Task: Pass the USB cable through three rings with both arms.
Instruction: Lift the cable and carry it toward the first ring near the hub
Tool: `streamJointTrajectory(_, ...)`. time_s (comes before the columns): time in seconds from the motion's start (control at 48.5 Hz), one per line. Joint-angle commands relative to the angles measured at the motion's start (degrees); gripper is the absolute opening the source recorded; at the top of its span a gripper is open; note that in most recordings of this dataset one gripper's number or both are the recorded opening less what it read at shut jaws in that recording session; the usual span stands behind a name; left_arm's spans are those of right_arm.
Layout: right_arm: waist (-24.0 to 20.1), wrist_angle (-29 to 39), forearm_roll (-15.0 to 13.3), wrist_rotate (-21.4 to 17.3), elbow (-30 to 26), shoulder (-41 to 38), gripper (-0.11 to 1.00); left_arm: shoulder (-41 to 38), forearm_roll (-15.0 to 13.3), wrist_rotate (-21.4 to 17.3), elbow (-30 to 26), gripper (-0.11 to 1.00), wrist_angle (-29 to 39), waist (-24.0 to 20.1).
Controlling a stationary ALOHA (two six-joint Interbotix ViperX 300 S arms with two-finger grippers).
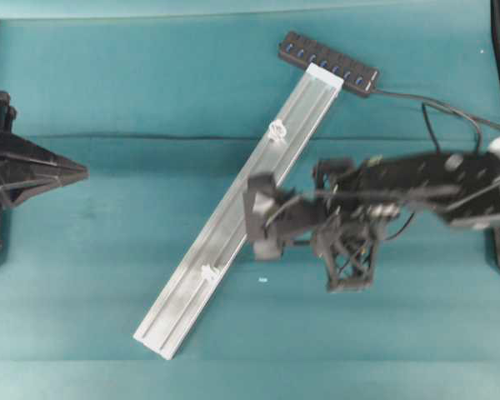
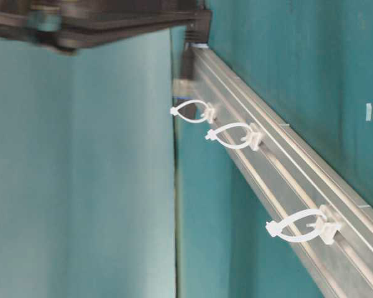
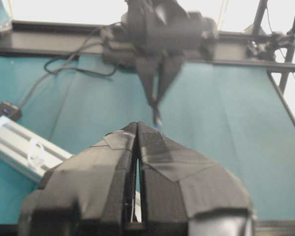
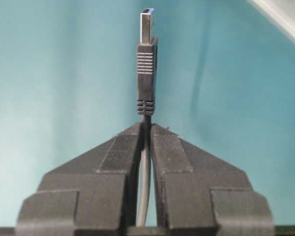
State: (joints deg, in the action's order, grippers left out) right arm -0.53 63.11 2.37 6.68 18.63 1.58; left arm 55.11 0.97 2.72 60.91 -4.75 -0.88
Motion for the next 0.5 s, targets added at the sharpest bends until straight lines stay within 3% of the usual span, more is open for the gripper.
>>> streamJointTrajectory(0.0, 2.2, 3.0, -0.2, 3.3, -1.9, 1.8, 0.08, 0.3, 0.1, 0.4, -1.9, -0.01, -0.3, 0.4)
streamJointTrajectory(0.165, 6.9, 8.2, -0.1, 10.1, -3.4, 3.7, 0.09, 1.6, 0.1, 1.8, -2.0, -0.01, -0.2, 0.5)
streamJointTrajectory(0.475, 17.8, 8.1, -0.1, 23.3, -2.5, 7.0, 0.08, 2.1, 0.1, 1.9, -2.7, -0.01, 0.5, 0.5)
